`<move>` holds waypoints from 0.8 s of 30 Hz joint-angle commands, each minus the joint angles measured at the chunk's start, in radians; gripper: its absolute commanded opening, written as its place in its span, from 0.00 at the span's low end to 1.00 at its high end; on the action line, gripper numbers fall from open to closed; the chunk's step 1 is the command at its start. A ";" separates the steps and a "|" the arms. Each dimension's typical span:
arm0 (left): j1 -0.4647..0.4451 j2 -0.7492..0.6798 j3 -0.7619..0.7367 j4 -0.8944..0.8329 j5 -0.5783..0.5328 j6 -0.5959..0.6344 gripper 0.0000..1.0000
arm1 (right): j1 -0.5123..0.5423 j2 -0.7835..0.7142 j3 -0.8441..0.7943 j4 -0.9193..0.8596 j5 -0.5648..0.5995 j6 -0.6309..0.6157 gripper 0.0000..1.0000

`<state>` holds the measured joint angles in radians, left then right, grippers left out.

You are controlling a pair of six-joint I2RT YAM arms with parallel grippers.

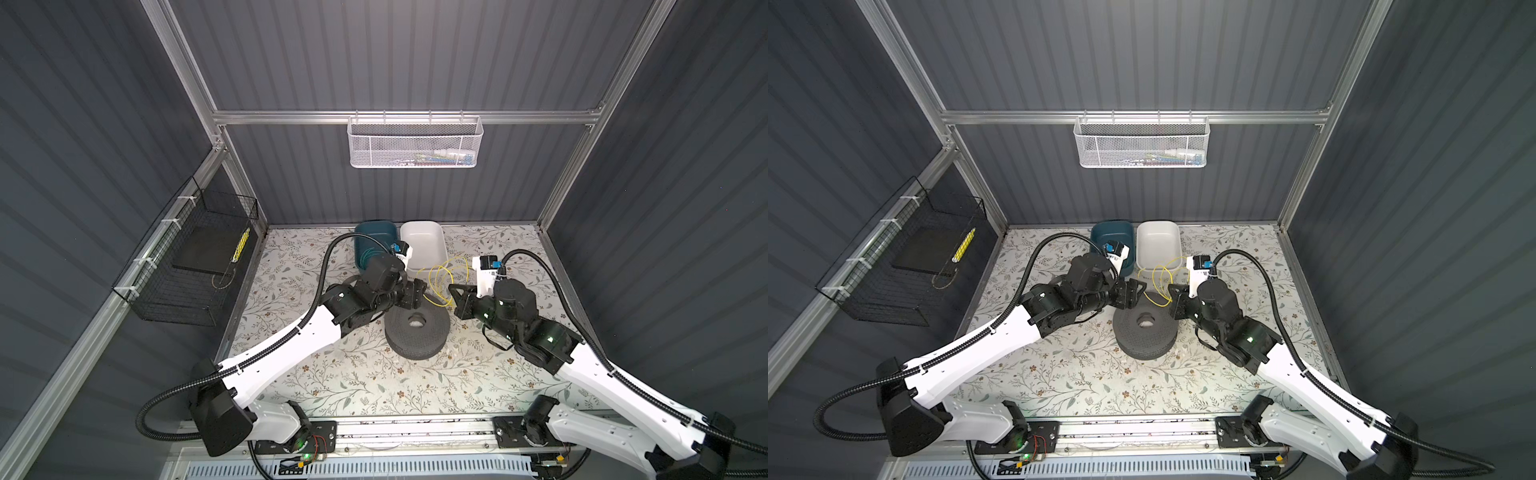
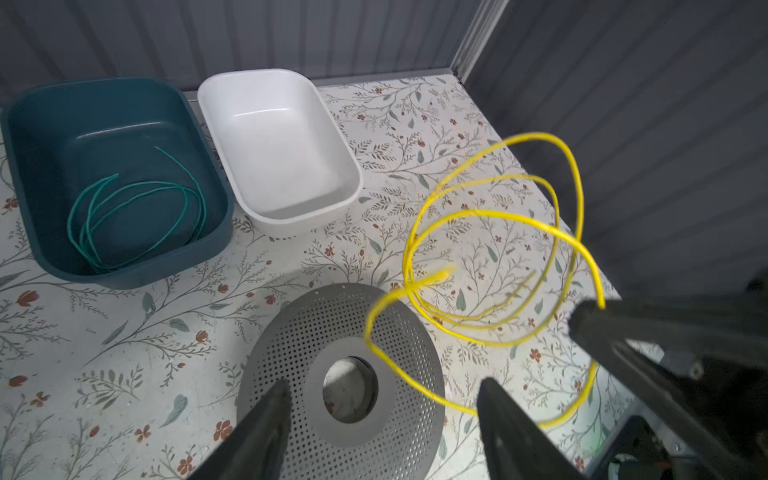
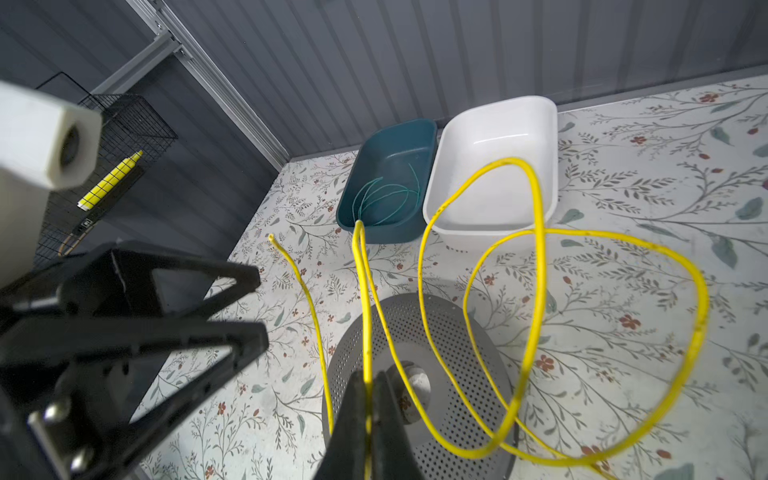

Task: Wrap the cables
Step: 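Lift the yellow cable over the spool while the left gripper reaches toward it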

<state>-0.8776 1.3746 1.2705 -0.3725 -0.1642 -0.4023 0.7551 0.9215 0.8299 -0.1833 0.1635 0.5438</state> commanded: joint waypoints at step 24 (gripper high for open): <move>0.003 0.075 -0.044 0.185 -0.039 -0.058 0.13 | 0.052 -0.003 -0.084 0.101 0.127 0.054 0.00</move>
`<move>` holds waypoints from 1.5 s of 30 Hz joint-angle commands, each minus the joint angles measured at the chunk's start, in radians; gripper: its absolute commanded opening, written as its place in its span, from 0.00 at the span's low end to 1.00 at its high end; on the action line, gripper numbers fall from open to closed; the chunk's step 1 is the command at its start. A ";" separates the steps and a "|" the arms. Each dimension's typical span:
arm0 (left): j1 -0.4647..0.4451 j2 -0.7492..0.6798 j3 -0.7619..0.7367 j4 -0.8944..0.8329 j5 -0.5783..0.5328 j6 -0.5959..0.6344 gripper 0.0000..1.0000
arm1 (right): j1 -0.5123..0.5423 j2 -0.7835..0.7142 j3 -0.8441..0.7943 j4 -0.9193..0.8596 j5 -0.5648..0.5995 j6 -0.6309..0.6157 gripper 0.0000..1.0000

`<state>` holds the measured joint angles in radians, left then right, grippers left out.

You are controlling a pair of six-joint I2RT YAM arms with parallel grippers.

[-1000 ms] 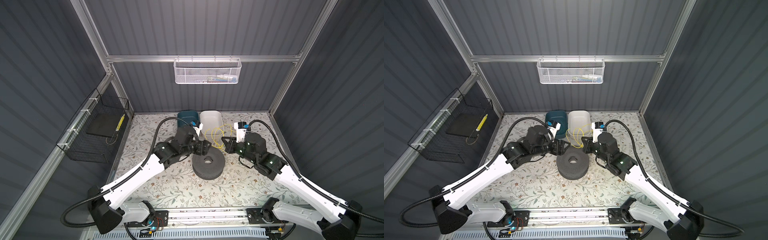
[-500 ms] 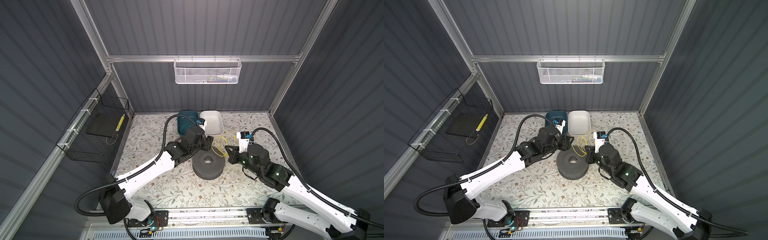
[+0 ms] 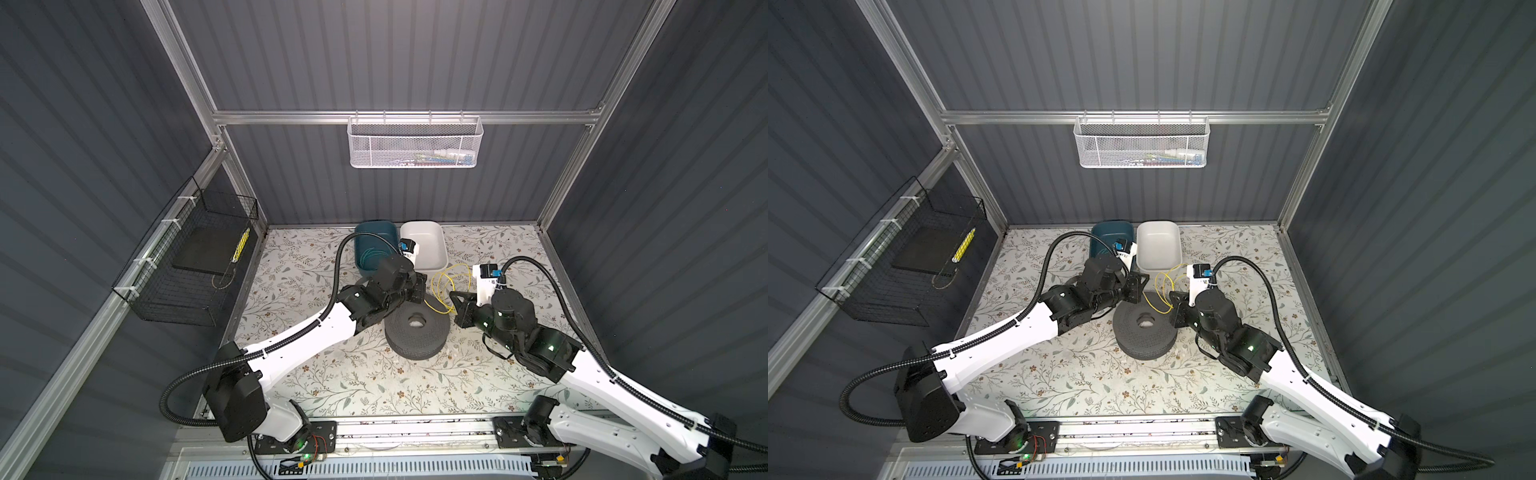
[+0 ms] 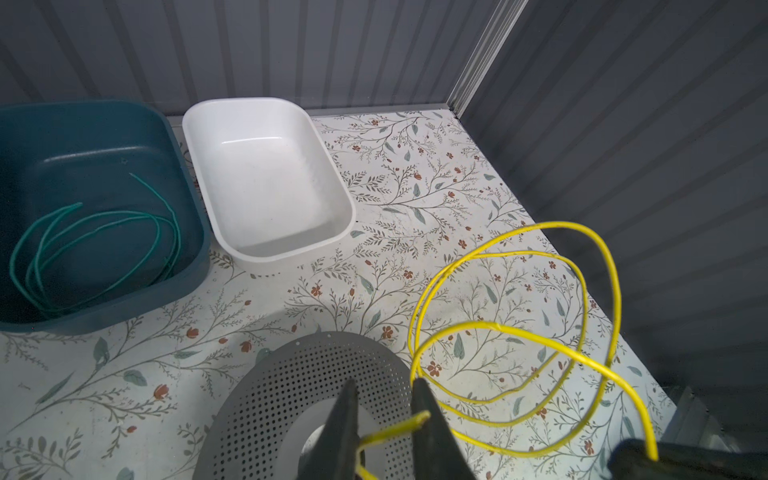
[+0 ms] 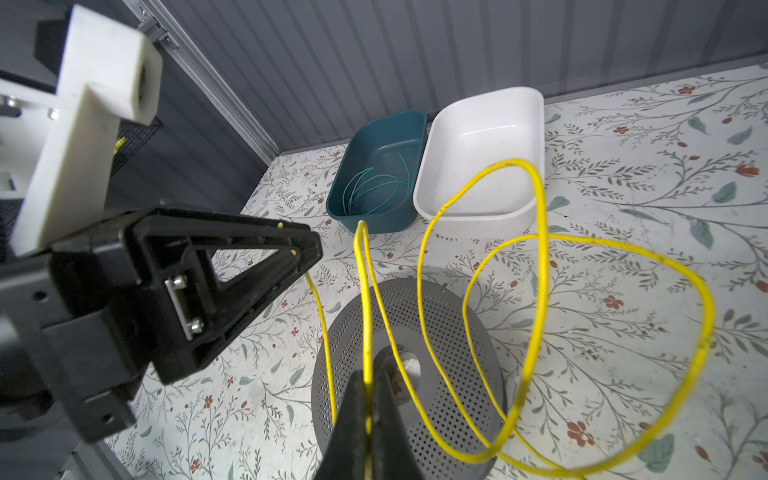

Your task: Wrap the cables

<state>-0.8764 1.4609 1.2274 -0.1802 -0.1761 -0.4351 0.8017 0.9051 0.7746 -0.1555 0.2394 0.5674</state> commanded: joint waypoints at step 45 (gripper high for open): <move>0.097 -0.311 0.069 -0.470 -0.060 0.181 0.63 | -0.189 0.155 -0.002 0.327 -0.200 0.215 0.00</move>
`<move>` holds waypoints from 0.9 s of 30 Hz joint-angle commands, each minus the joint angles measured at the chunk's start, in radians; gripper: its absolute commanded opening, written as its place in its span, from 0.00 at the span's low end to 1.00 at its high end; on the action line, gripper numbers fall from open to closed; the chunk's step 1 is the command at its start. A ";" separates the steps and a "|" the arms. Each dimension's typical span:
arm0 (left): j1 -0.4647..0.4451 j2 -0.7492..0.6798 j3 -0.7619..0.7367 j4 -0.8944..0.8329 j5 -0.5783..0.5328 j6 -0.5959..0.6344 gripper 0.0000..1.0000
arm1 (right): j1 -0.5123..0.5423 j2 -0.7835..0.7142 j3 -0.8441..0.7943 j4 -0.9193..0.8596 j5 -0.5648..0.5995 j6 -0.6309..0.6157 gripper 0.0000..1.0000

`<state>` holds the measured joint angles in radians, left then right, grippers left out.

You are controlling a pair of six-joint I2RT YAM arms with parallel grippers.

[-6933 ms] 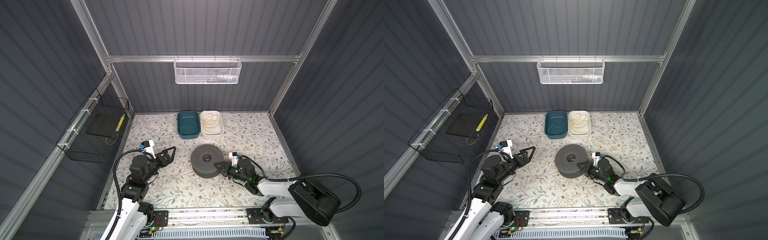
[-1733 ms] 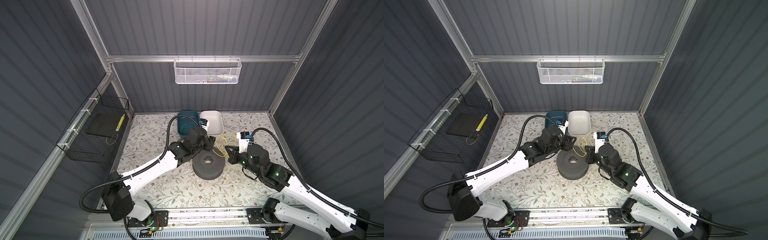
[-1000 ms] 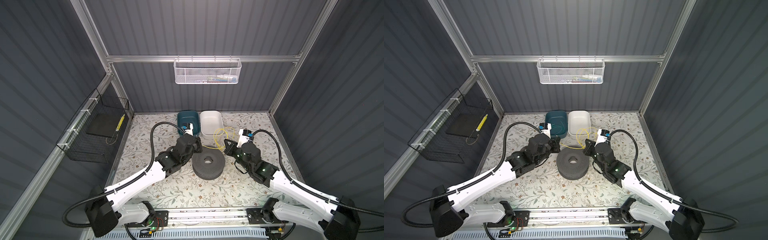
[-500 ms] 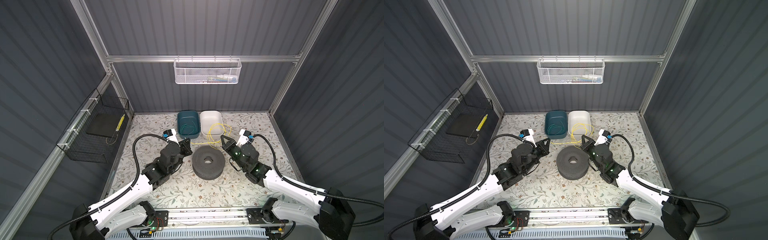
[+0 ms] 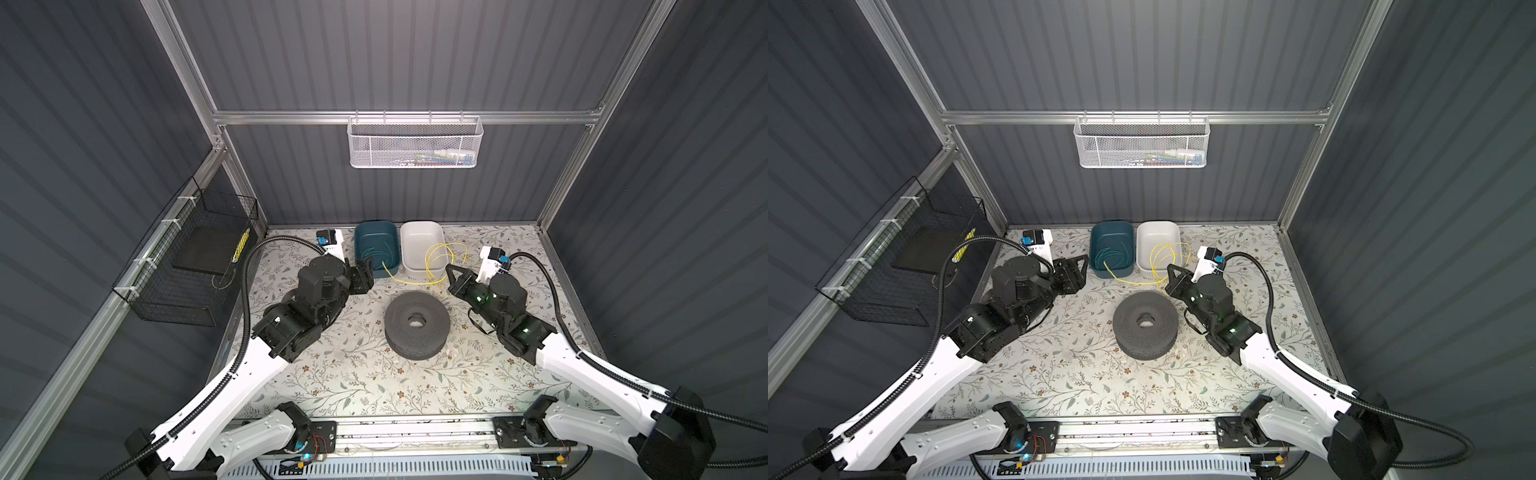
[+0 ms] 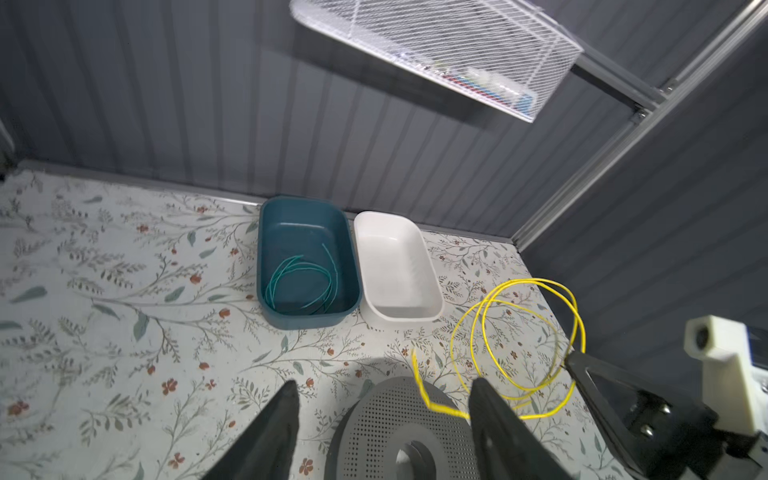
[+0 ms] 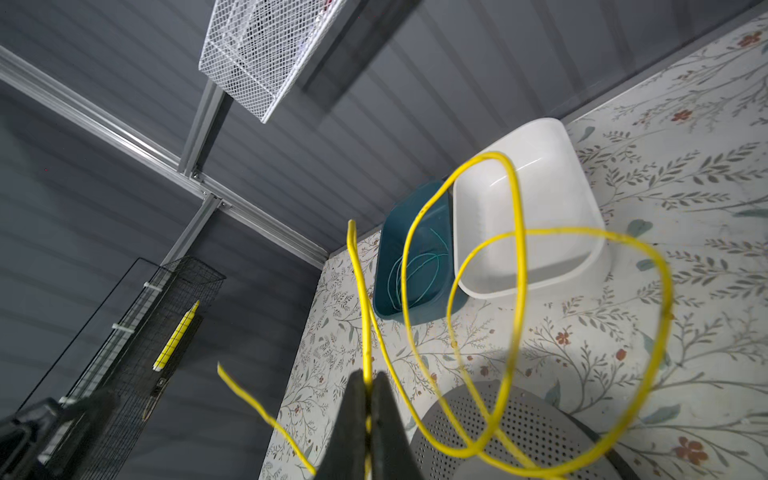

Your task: Wrap the cables

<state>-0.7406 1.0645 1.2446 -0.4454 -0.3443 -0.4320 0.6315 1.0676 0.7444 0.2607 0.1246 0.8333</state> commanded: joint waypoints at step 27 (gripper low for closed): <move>-0.452 0.381 -0.011 0.134 -0.264 0.795 0.69 | -0.048 -0.168 -0.049 -0.188 -0.291 -0.016 0.00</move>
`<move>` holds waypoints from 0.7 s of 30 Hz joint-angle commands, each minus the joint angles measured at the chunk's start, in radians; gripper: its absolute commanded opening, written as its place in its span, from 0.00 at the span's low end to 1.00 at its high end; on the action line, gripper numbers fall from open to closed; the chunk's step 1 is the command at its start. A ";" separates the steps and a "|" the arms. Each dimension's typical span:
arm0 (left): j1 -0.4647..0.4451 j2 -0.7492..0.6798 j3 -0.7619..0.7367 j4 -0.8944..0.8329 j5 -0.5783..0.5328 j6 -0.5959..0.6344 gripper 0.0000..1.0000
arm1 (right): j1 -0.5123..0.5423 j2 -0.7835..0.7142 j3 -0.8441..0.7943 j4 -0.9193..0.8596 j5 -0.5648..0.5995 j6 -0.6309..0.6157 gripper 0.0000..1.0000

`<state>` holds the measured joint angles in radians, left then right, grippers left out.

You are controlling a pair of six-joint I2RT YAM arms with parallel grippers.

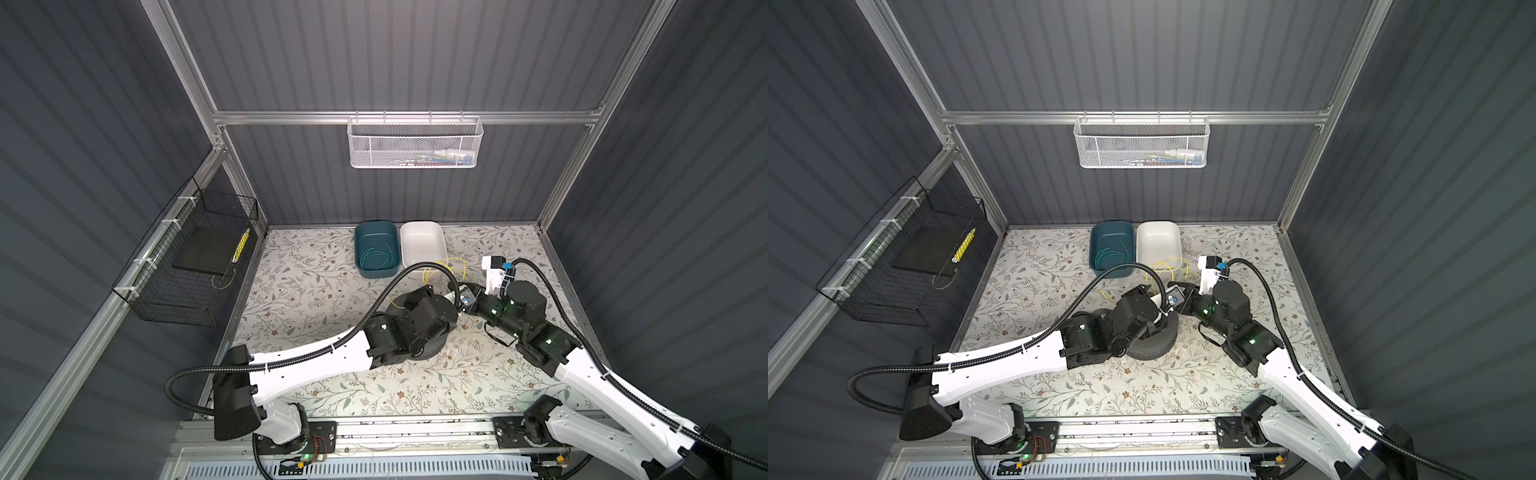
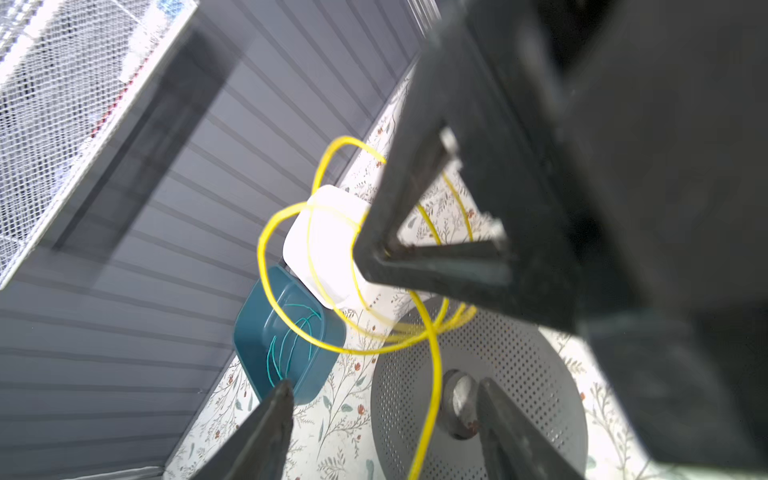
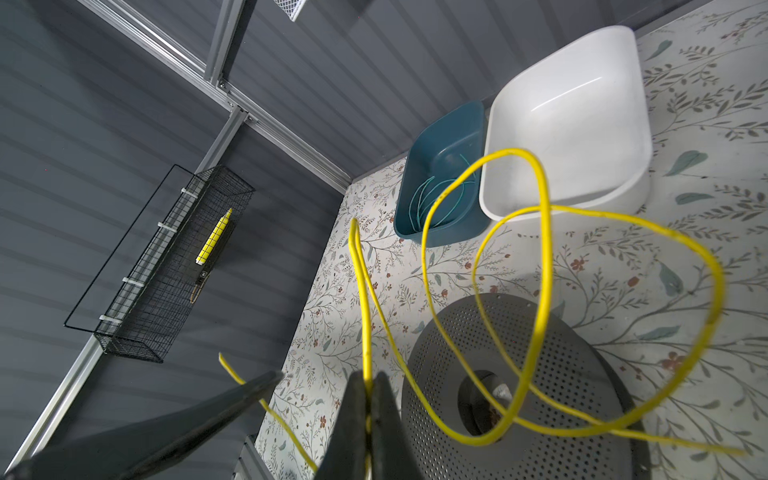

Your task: Wrap the cables

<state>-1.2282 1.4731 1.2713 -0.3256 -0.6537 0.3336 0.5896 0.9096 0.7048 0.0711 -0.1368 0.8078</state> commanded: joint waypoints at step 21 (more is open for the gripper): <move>0.113 -0.030 -0.055 0.059 0.234 -0.025 0.28 | -0.004 0.050 -0.025 0.048 -0.107 0.054 0.00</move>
<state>-1.1126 1.4494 1.2007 -0.2913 -0.4507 0.3153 0.5823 0.9489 0.6899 0.1078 -0.2077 0.8574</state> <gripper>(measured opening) 0.293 0.045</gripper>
